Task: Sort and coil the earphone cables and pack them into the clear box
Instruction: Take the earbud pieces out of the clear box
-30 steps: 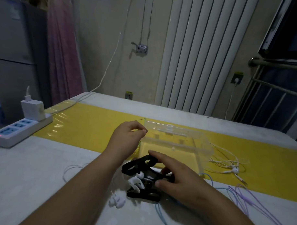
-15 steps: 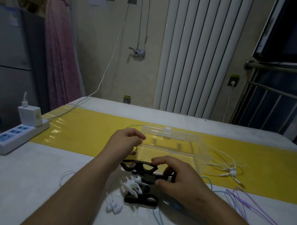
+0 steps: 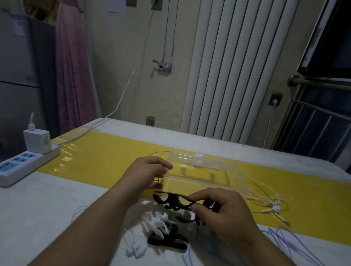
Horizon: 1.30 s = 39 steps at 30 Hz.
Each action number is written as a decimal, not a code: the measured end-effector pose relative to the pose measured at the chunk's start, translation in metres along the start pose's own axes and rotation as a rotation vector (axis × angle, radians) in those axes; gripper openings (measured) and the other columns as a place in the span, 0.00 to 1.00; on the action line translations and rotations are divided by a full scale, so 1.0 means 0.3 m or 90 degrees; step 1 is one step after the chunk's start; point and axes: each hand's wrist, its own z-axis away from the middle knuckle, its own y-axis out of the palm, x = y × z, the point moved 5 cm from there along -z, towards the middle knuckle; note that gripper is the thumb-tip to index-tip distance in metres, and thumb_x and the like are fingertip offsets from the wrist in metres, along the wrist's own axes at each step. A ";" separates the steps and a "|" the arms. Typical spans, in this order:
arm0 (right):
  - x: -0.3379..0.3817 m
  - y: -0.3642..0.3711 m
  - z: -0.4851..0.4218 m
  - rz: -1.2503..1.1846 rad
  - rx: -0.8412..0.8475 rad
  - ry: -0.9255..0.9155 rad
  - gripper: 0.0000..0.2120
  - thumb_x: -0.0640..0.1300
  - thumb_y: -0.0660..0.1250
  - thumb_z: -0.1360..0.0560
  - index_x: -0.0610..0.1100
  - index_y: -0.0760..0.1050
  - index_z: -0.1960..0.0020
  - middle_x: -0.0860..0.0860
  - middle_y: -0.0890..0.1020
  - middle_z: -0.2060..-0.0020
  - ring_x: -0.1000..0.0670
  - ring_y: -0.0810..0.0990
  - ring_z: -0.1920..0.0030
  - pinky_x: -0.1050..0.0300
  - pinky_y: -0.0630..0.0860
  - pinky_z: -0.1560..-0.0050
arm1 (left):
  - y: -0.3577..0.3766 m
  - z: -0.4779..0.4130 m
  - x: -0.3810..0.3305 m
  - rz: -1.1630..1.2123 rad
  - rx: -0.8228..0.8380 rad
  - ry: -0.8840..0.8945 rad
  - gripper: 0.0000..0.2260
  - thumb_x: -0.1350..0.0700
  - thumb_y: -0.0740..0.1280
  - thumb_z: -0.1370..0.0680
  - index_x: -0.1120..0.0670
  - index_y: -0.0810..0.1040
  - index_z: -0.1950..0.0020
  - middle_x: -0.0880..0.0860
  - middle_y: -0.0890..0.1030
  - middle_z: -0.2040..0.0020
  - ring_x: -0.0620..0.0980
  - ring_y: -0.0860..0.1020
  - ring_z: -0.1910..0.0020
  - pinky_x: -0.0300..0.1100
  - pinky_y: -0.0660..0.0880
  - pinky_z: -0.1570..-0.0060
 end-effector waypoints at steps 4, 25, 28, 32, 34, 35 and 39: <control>0.045 -0.051 0.003 -0.040 -0.068 -0.044 0.09 0.47 0.73 0.34 0.61 0.83 0.59 0.55 0.83 0.69 0.54 0.78 0.71 0.62 0.71 0.71 | -0.004 0.004 -0.002 0.025 0.004 -0.015 0.08 0.65 0.65 0.25 0.58 0.84 0.55 0.56 0.81 0.55 0.52 0.79 0.54 0.37 0.77 0.68; 0.077 -0.127 -0.208 0.285 -0.131 0.015 0.04 0.47 0.70 0.27 0.56 0.82 0.54 0.59 0.83 0.60 0.54 0.79 0.59 0.58 0.71 0.61 | -0.004 0.006 0.005 0.071 -0.002 -0.013 0.06 0.66 0.66 0.25 0.59 0.82 0.52 0.55 0.77 0.54 0.54 0.76 0.57 0.54 0.77 0.55; 0.063 -0.079 -0.241 0.441 -0.013 0.067 0.07 0.49 0.68 0.26 0.57 0.82 0.49 0.56 0.83 0.52 0.50 0.78 0.53 0.58 0.72 0.59 | -0.003 0.003 0.003 0.061 0.000 -0.014 0.06 0.65 0.66 0.25 0.57 0.82 0.53 0.56 0.78 0.51 0.54 0.77 0.56 0.56 0.79 0.55; 0.021 -0.021 -0.254 0.343 0.057 0.083 0.12 0.51 0.69 0.25 0.60 0.78 0.43 0.59 0.81 0.46 0.53 0.79 0.52 0.55 0.77 0.52 | -0.006 -0.004 0.005 0.056 0.003 -0.009 0.06 0.65 0.67 0.26 0.56 0.82 0.54 0.57 0.78 0.52 0.54 0.78 0.56 0.56 0.79 0.56; 0.005 -0.011 -0.247 0.234 0.093 0.078 0.19 0.55 0.68 0.25 0.62 0.71 0.35 0.61 0.77 0.42 0.56 0.79 0.50 0.53 0.78 0.48 | -0.009 -0.007 0.005 0.053 0.003 -0.005 0.06 0.66 0.67 0.26 0.57 0.82 0.54 0.57 0.78 0.52 0.53 0.78 0.58 0.49 0.78 0.61; -0.001 -0.015 -0.240 0.205 0.101 0.080 0.21 0.55 0.68 0.25 0.62 0.69 0.34 0.62 0.76 0.42 0.58 0.78 0.48 0.53 0.78 0.47 | -0.008 -0.008 0.006 0.053 0.003 -0.005 0.06 0.66 0.67 0.26 0.57 0.82 0.54 0.57 0.78 0.52 0.53 0.78 0.59 0.47 0.77 0.62; -0.013 -0.054 -0.231 0.231 0.021 0.079 0.13 0.47 0.64 0.24 0.55 0.76 0.40 0.57 0.80 0.45 0.57 0.78 0.50 0.56 0.77 0.47 | -0.009 -0.010 0.009 0.052 0.002 -0.001 0.07 0.66 0.67 0.26 0.57 0.82 0.54 0.55 0.78 0.55 0.52 0.78 0.60 0.49 0.78 0.61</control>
